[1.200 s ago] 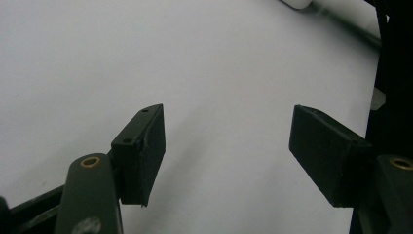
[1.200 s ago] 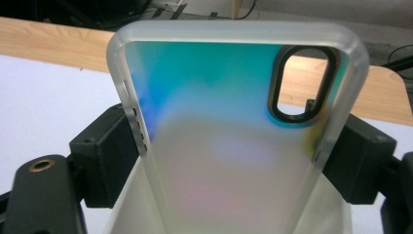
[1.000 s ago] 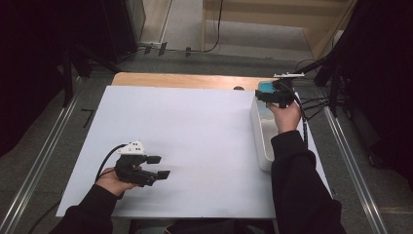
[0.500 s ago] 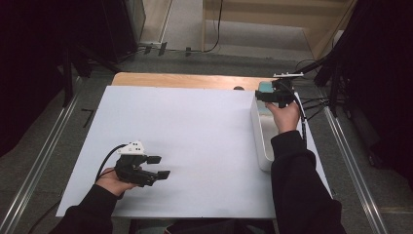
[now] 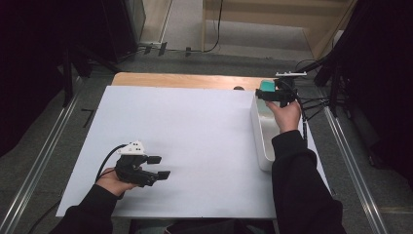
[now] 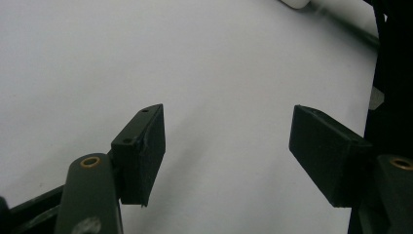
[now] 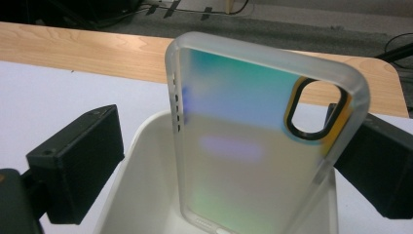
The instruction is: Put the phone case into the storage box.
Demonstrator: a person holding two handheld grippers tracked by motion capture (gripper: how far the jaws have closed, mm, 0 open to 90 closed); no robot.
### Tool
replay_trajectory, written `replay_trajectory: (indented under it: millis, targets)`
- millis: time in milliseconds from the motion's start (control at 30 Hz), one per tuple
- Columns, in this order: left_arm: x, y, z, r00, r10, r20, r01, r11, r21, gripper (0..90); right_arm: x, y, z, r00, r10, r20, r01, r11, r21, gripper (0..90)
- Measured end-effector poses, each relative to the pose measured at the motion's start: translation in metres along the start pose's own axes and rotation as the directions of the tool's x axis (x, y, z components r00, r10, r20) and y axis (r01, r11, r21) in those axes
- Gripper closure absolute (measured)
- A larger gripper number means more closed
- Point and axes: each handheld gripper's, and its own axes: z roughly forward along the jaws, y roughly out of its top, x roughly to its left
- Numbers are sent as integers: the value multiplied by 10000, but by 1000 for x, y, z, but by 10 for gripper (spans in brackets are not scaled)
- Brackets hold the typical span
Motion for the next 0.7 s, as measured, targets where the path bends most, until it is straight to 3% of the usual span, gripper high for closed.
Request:
replay_trajectory:
  millis: [333,700]
  targets:
    - [0,0,0,10000,-24,17,24,10000,22,290,-4,5,-5,9999,-68,-150,67,9999,-129,11]
    - [0,0,1,10000,-48,30,48,10000,14,290,-4,11,-15,9997,-189,-141,180,9979,-614,11]
